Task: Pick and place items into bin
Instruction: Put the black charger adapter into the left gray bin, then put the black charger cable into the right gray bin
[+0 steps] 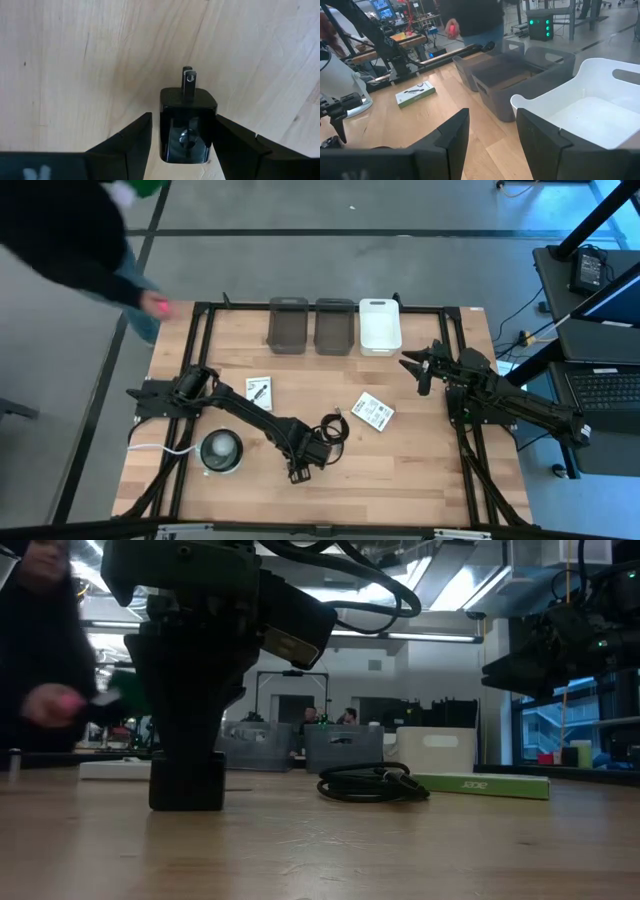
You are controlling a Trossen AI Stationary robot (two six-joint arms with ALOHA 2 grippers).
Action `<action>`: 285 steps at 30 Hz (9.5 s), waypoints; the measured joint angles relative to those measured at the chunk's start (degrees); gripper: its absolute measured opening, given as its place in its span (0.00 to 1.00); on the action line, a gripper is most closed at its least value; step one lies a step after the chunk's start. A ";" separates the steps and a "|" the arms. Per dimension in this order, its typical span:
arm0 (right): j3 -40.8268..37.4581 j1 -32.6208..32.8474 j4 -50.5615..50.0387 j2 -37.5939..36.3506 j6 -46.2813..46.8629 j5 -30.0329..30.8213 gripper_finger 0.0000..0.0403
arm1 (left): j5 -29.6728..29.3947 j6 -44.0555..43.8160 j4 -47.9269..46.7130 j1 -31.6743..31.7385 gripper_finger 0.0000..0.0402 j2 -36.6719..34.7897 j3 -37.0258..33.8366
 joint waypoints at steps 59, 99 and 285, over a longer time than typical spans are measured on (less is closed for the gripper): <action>0.00 -0.02 0.00 -0.02 -1.63 0.02 0.42 | -1.72 2.99 -2.36 0.93 0.39 -7.07 0.11; 0.00 0.00 0.03 -0.02 1.90 0.00 0.42 | -20.27 12.94 -2.63 51.36 0.39 -15.65 0.11; 0.00 -0.02 0.01 -0.02 3.02 0.00 0.42 | -12.20 11.47 15.20 24.55 0.05 -15.03 3.32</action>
